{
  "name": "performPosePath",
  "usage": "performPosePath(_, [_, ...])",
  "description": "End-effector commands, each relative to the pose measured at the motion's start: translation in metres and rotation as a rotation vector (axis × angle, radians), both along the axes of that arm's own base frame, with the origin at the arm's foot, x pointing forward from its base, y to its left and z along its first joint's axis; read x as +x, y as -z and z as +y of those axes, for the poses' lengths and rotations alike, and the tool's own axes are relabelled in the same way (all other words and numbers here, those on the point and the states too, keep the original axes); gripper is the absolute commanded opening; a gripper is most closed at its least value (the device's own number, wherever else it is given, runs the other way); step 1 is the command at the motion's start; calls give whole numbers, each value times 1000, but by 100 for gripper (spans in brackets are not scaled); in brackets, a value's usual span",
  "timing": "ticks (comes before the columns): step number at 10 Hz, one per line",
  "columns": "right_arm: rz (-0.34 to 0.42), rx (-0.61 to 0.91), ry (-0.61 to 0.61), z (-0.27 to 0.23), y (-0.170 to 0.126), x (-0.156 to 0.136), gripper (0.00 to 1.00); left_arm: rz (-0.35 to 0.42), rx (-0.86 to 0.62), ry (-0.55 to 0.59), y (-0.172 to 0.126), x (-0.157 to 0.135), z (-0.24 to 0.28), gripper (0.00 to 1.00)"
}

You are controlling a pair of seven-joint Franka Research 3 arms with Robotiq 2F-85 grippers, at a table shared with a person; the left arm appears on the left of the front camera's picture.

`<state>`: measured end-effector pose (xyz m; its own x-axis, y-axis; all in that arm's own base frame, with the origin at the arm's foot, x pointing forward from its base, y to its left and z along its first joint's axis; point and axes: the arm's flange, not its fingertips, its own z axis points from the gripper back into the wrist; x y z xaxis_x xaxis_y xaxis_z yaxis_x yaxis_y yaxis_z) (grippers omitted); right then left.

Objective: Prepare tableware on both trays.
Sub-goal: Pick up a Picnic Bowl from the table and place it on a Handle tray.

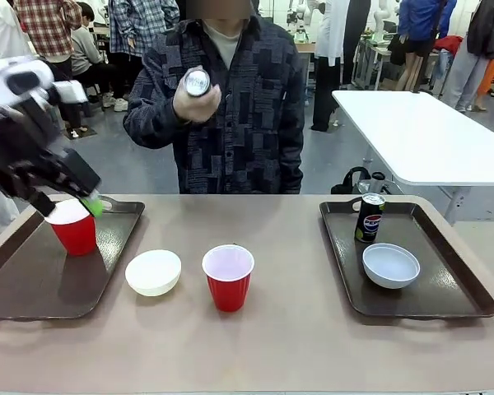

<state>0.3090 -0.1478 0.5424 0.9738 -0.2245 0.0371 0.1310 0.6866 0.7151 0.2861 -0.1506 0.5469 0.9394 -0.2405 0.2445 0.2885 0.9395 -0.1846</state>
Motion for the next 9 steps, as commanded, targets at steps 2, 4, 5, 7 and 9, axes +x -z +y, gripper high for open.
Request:
performPosePath(2, [-20, 126, -54, -15, 3, 4, 100, -20, 83, -19, 20, 13, -39, 100])
performPosePath(4, [-8, 80, -16, -14, 0, -3, 100, 1, 60, 12, 18, 2, -34, 100])
performPosePath(5, [-8, 80, -16, -14, 0, -3, 100, 1, 60, 12, 18, 2, -34, 100])
performPosePath(7, [-8, 80, -16, -14, 0, -3, 100, 1, 60, 12, 18, 2, -34, 100])
performPosePath(9, [-8, 80, -16, -14, 0, -3, 100, -48, 117, -56, 40, 34, -55, 100])
